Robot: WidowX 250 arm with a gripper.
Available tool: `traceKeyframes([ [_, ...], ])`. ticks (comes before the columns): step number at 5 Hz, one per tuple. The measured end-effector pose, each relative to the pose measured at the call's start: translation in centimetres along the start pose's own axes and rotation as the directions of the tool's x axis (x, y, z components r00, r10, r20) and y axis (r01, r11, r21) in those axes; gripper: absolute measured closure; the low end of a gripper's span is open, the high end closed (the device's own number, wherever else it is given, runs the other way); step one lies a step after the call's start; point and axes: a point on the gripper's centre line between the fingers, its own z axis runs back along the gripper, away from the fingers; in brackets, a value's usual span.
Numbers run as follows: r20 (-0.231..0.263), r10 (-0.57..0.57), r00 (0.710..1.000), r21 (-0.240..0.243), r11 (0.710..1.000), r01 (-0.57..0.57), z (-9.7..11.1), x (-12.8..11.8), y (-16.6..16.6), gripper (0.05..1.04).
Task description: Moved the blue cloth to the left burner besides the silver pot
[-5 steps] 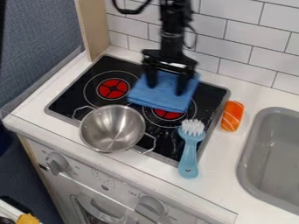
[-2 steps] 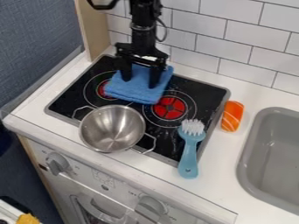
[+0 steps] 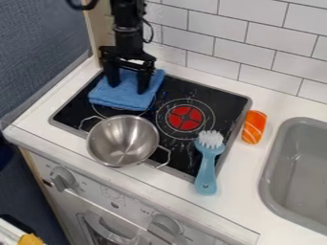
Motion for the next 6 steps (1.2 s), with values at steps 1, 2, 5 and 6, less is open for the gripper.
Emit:
traceKeyframes([
  [1, -0.004, 0.009, 1.0, -0.007, 1.0, -0.009, -0.3, -1.2, 2.0, 0.082],
  [2, -0.014, 0.034, 0.999, -0.009, 0.999, -0.034, -0.6, -2.2, 2.9, 0.082],
  [5, 0.006, 0.003, 1.0, 0.003, 1.0, -0.003, -1.0, -4.2, 4.1, 0.082],
  [6, -0.015, 0.021, 1.0, -0.001, 1.0, -0.021, -1.3, -5.3, 4.7, 0.082],
])
